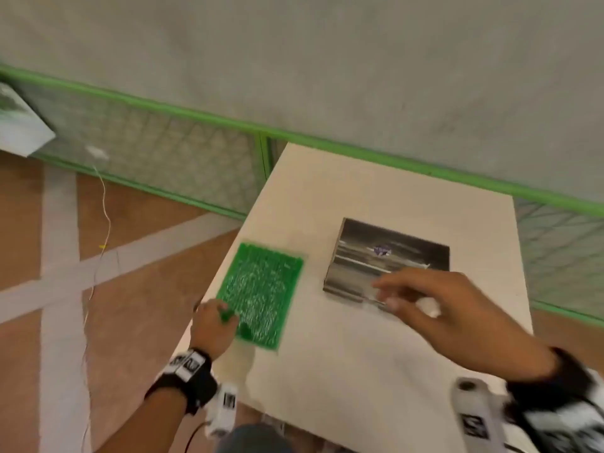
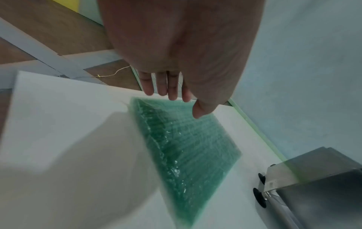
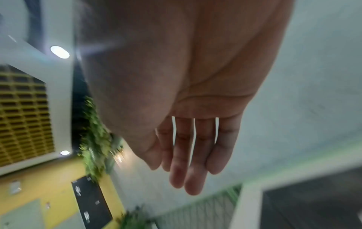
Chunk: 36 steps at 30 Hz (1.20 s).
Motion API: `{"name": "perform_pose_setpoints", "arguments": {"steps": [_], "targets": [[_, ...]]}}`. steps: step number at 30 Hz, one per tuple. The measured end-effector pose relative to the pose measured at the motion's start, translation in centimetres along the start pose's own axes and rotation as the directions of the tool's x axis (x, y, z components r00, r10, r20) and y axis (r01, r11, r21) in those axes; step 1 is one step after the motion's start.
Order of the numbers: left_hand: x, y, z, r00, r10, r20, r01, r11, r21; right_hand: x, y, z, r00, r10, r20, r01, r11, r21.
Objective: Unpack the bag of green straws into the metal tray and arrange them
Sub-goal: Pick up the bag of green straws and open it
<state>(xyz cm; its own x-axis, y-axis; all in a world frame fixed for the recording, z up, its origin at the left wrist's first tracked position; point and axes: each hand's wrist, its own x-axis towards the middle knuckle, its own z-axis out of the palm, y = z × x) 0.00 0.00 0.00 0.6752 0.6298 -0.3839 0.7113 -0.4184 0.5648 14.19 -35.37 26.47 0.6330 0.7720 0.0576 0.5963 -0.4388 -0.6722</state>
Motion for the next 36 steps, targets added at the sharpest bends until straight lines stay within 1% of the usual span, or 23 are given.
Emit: {"name": "perform_pose_setpoints", "arguments": {"steps": [1, 2, 4, 5, 8, 10, 13, 15, 17, 18, 20, 21, 22, 24, 25, 26, 27, 28, 30, 31, 32, 35, 36], "targets": [[0.9, 0.5, 0.4, 1.000, -0.028, 0.003, 0.028, 1.000, 0.011, 1.0, 1.1, 2.5, 0.997, 0.045, 0.058, -0.046, 0.999, 0.016], [1.2, 1.1, 0.4, 0.998, -0.064, -0.005, 0.064, 0.997, 0.047, 2.0, 1.6, 4.6, 0.988, 0.097, 0.120, -0.096, 0.995, -0.013], [2.2, 2.5, 0.6, 0.990, -0.138, -0.009, 0.138, 0.989, 0.062, 3.5, 3.6, 10.0, 0.946, 0.186, 0.265, -0.181, 0.983, -0.042], [2.4, 3.0, 0.7, 0.987, -0.161, -0.008, 0.161, 0.983, 0.090, 4.0, 4.6, 12.4, 0.929, 0.213, 0.302, -0.215, 0.976, -0.028], [2.5, 3.2, 1.7, 0.971, -0.238, 0.020, 0.230, 0.956, 0.184, 5.0, 6.2, 17.4, 0.876, 0.304, 0.376, -0.329, 0.944, 0.003], [2.4, 3.3, 2.3, 0.965, -0.264, -0.008, 0.260, 0.946, 0.196, 5.4, 6.7, 19.6, 0.837, 0.364, 0.409, -0.412, 0.910, 0.033], [1.9, 3.3, 3.0, 0.957, -0.283, -0.056, 0.286, 0.957, 0.055, 5.8, 7.1, 21.0, 0.825, 0.408, 0.392, -0.483, 0.868, 0.113], [1.4, 3.3, 2.8, 0.955, -0.290, -0.062, 0.286, 0.956, -0.065, 6.1, 7.1, 20.8, 0.822, 0.433, 0.369, -0.508, 0.851, 0.134], [1.1, 3.1, 2.3, 0.963, -0.261, -0.065, 0.244, 0.950, -0.194, 6.5, 7.1, 20.2, 0.850, 0.423, 0.314, -0.487, 0.859, 0.162], [1.0, 3.0, 2.0, 0.968, -0.238, -0.075, 0.212, 0.945, -0.249, 6.8, 6.9, 19.6, 0.873, 0.407, 0.270, -0.462, 0.867, 0.187], [0.9, 3.0, 1.6, 0.979, -0.179, -0.096, 0.134, 0.924, -0.358, 7.7, 6.3, 18.4, 0.920, 0.376, 0.113, -0.393, 0.872, 0.291], [0.7, 3.3, 1.3, 0.985, -0.144, -0.096, 0.094, 0.910, -0.403, 8.2, 5.9, 17.6, 0.930, 0.367, 0.009, -0.347, 0.872, 0.345], [0.3, 3.9, 1.1, 0.990, -0.107, -0.088, 0.058, 0.896, -0.440, 8.8, 5.3, 16.7, 0.929, 0.356, -0.102, -0.297, 0.880, 0.371], [-0.8, 5.9, 0.4, 0.997, -0.049, -0.065, 0.012, 0.878, -0.479, 9.7, 4.5, 14.4, 0.895, 0.312, -0.319, -0.202, 0.921, 0.334], [-1.4, 6.9, 0.3, 0.998, -0.011, -0.054, -0.016, 0.875, -0.483, 10.0, 4.2, 13.2, 0.871, 0.284, -0.401, -0.171, 0.940, 0.295], [-1.8, 7.7, 0.3, 0.998, 0.032, -0.047, -0.051, 0.876, -0.479, 10.1, 4.1, 12.0, 0.856, 0.259, -0.448, -0.159, 0.955, 0.249], [-2.2, 8.4, 0.5, 0.997, 0.072, -0.041, -0.083, 0.882, -0.464, 9.9, 4.2, 10.9, 0.859, 0.243, -0.451, -0.165, 0.965, 0.205], [-2.6, 9.3, 0.7, 0.994, 0.107, -0.035, -0.112, 0.889, -0.444, 9.6, 4.5, 9.9, 0.882, 0.241, -0.406, -0.183, 0.967, 0.179], [-3.3, 11.0, 1.3, 0.986, 0.168, -0.007, -0.156, 0.899, -0.410, 8.3, 5.3, 8.4, 0.934, 0.272, -0.234, -0.228, 0.954, 0.197], [-3.6, 11.9, 1.7, 0.981, 0.195, 0.021, -0.171, 0.903, -0.395, 7.5, 5.8, 7.8, 0.946, 0.278, -0.165, -0.242, 0.948, 0.208], [-3.7, 12.7, 2.3, 0.975, 0.214, 0.061, -0.176, 0.911, -0.373, 6.6, 6.5, 7.4, 0.951, 0.281, -0.133, -0.252, 0.947, 0.201], [-4.2, 14.6, 3.7, 0.946, 0.241, 0.215, -0.176, 0.944, -0.280, 4.0, 8.2, 5.9, 0.940, 0.318, -0.126, -0.293, 0.938, 0.186], [-4.3, 14.9, 4.2, 0.942, 0.244, 0.229, -0.196, 0.957, -0.213, 3.2, 8.6, 5.5, 0.933, 0.339, -0.118, -0.313, 0.929, 0.196]]}}
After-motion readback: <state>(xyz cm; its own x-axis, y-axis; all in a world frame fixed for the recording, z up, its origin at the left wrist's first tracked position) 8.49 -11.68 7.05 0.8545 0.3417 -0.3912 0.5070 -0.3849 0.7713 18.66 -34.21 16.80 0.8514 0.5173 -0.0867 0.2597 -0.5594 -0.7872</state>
